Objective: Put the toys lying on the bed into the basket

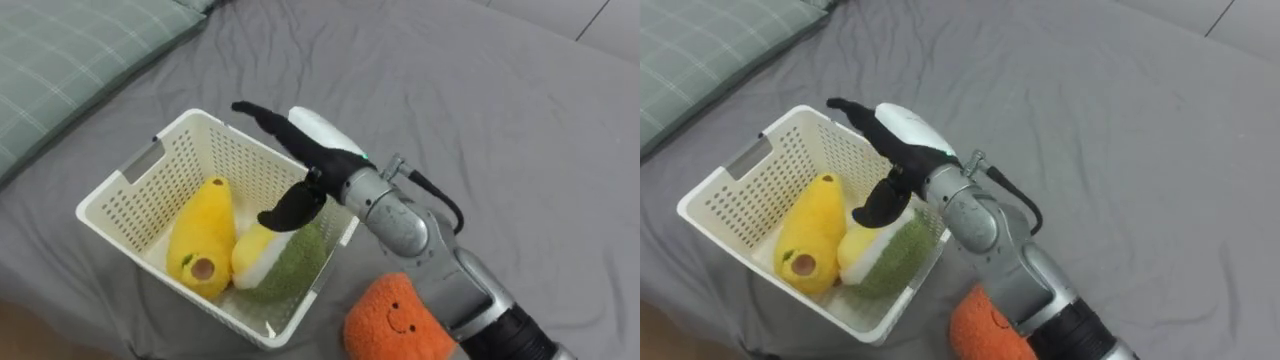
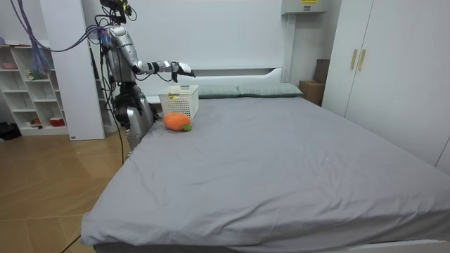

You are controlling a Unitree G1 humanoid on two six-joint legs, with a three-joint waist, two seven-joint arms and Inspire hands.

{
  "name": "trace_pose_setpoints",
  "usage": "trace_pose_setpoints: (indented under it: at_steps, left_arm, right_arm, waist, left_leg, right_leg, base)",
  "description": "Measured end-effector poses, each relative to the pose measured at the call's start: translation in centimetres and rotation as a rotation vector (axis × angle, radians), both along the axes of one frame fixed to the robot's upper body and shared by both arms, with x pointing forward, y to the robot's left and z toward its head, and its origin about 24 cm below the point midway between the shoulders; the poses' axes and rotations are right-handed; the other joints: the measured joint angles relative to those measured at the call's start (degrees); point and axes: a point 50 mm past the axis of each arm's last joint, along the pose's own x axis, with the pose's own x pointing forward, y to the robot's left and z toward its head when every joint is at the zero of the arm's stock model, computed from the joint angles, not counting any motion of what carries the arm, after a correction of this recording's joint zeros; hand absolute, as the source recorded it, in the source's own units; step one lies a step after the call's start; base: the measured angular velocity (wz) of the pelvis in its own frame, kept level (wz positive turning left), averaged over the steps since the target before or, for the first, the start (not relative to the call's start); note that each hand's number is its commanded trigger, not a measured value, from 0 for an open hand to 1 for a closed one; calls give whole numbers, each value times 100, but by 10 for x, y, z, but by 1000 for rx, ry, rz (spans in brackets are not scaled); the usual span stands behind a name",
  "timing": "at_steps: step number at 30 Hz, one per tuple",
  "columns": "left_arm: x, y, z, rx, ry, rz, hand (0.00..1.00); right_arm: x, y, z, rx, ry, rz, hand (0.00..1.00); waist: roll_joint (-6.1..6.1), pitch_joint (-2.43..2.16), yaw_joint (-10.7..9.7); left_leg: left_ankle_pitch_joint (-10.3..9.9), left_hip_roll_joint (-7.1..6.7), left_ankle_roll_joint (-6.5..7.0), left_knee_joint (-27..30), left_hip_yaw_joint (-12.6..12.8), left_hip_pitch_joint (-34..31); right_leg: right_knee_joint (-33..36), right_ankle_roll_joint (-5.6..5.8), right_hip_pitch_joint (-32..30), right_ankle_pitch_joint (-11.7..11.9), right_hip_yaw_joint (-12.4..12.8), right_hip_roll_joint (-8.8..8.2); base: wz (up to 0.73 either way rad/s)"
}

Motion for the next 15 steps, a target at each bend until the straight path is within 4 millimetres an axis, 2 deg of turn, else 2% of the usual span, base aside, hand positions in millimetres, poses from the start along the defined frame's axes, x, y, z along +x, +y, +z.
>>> trace_pose_setpoints:
  at_steps: [3, 6, 9, 11, 15]
  left_arm:
    - [-5, -3, -2, -17, 7, 26, 0]
    - [-15, -2, -4, -20, 25, 65, 0]
    - [-27, 0, -6, -17, 46, 99, 0]
    - [-37, 1, -7, -24, 63, 140, 0]
    - [-49, 5, -9, -11, 91, 165, 0]
  right_arm:
    - [0, -17, 3, 90, -21, -97, 0]
    - [-4, -35, -6, 168, 5, -185, 0]
    - [-8, -65, -17, 279, 53, -315, 0]
    - [-13, -85, -28, 324, 81, -423, 0]
    - [-23, -108, -42, 294, 110, -518, 0]
  waist:
    - [94, -40, -128]
    - [209, -90, -294]
    - [294, -109, -498]
    - [346, -135, -653]
    - [373, -126, -948]
  left_leg:
    - [-2, 3, 3, -1, 45, 38]
    - [-1, 16, 3, -31, 137, 108]
    - [-2, 28, 3, -59, 223, 176]
    - [-11, 57, 5, -115, 363, 275]
    - [-38, 90, -11, -115, 438, 308]
  right_leg:
    - [4, 1, 2, 1, 16, -2]
    - [8, 1, 14, 1, 125, 4]
    - [21, 0, 26, 1, 199, 7]
    - [22, -9, 40, 8, 340, 42]
    - [22, -19, 65, 13, 424, 54]
  base:
    - [-4]
    - [-16]
    - [-15]
    - [-31]
    - [-14]
